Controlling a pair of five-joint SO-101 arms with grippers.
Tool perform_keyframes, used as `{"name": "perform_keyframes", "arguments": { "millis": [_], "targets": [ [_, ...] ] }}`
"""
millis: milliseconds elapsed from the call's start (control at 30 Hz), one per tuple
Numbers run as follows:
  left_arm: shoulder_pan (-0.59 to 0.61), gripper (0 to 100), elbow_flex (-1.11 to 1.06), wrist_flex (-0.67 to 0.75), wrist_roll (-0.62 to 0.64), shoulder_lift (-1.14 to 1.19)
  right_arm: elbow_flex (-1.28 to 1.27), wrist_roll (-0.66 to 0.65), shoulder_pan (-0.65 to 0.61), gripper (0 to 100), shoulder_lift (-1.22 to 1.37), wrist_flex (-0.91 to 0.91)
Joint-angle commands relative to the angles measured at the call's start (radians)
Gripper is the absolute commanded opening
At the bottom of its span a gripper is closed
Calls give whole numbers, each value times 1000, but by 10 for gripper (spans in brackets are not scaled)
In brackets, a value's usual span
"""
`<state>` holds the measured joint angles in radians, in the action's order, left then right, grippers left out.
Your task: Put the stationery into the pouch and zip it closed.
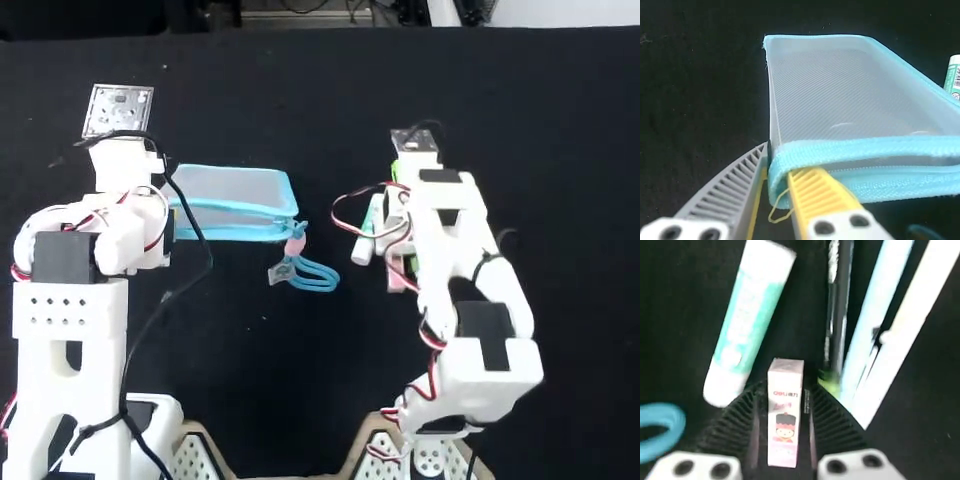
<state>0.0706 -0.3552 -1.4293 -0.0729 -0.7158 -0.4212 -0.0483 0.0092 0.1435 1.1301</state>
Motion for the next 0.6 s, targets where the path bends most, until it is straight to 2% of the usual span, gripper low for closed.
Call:
{"name": "perform_keyframes", "arguments": {
  "millis": [0,100,233,433,567],
  "targets": [
    [8,30,12,5,2,-17,-51,-72,-20,11,-114,40],
    [8,30,12,5,2,-17,-185,-186,-28,11,-196,29],
    [8,30,12,8,2,-17,-343,-345,-100,14,-303,25],
    [8,30,12,5,2,-17,-364,-362,-144,183,-303,25],
    [8,30,12,5,2,-17,-297,-364,-144,158,-242,29]
  ]
}}
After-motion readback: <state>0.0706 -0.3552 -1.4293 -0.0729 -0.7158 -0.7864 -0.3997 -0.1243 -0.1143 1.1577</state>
